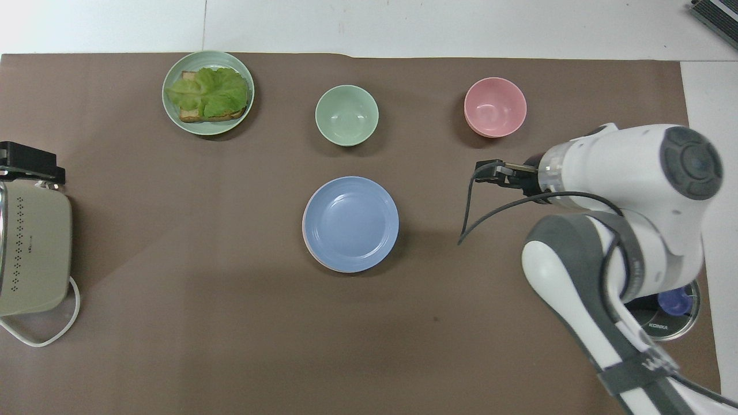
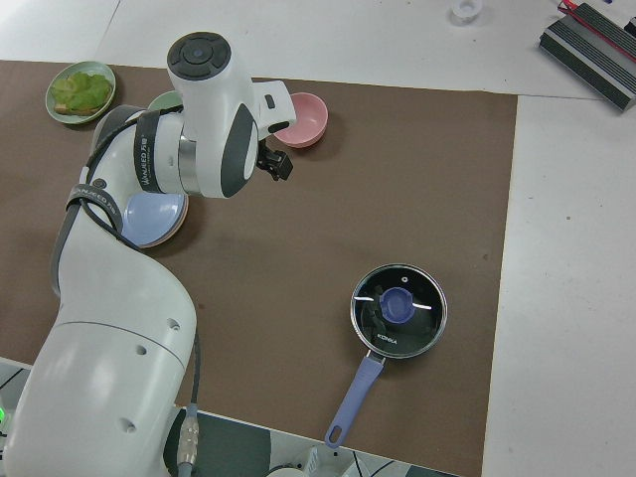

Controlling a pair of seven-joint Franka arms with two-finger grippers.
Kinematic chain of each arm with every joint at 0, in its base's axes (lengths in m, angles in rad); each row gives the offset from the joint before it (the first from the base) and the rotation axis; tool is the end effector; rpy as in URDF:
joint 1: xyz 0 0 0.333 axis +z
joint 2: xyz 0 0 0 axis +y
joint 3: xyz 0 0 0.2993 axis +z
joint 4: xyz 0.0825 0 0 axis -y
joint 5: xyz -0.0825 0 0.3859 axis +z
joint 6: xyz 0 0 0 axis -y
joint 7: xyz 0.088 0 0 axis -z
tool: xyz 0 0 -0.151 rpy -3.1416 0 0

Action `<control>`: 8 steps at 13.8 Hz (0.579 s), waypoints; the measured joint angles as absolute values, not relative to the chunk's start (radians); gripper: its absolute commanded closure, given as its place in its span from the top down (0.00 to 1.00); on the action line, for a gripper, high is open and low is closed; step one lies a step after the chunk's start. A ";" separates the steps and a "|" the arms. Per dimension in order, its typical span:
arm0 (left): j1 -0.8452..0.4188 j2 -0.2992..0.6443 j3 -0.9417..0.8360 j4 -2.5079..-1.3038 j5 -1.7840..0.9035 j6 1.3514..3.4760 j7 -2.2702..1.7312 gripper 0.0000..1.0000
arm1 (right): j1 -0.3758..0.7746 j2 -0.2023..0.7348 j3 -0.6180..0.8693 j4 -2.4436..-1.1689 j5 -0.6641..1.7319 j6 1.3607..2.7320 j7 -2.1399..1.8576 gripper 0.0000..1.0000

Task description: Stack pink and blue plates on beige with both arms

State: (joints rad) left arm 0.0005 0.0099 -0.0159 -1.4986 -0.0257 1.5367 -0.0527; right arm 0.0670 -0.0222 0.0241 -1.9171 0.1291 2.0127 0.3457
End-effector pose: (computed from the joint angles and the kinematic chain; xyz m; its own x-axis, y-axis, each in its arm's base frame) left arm 0.5576 -0.0125 0.5894 0.9990 0.0364 0.0268 0.0357 -0.9990 0.0273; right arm 0.5698 0.0649 0.4505 0.9508 -0.3026 0.0662 -0.2900 -0.9447 -0.1530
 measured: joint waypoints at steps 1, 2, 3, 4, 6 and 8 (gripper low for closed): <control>0.001 0.010 -0.016 -1.499 -0.026 1.537 -0.053 1.00 | 0.040 -0.035 0.023 -1.885 0.091 1.954 0.344 1.00; 0.001 0.010 -0.016 -1.499 -0.026 1.537 -0.053 1.00 | 0.017 -0.042 0.022 -1.842 0.061 1.896 0.343 1.00; 0.001 0.010 -0.016 -1.499 -0.026 1.537 -0.053 1.00 | 0.002 -0.044 0.021 -1.792 0.044 1.841 0.339 1.00; 0.001 0.010 -0.016 -1.499 -0.026 1.537 -0.053 1.00 | -0.007 -0.044 0.020 -1.738 0.031 1.788 0.322 1.00; 0.001 0.010 -0.016 -1.499 -0.026 1.537 -0.053 1.00 | -0.008 -0.042 0.020 -1.640 -0.005 1.680 0.274 1.00; 0.001 0.010 -0.016 -1.499 -0.026 1.537 -0.053 1.00 | -0.008 -0.034 0.020 -1.565 -0.016 1.583 0.245 1.00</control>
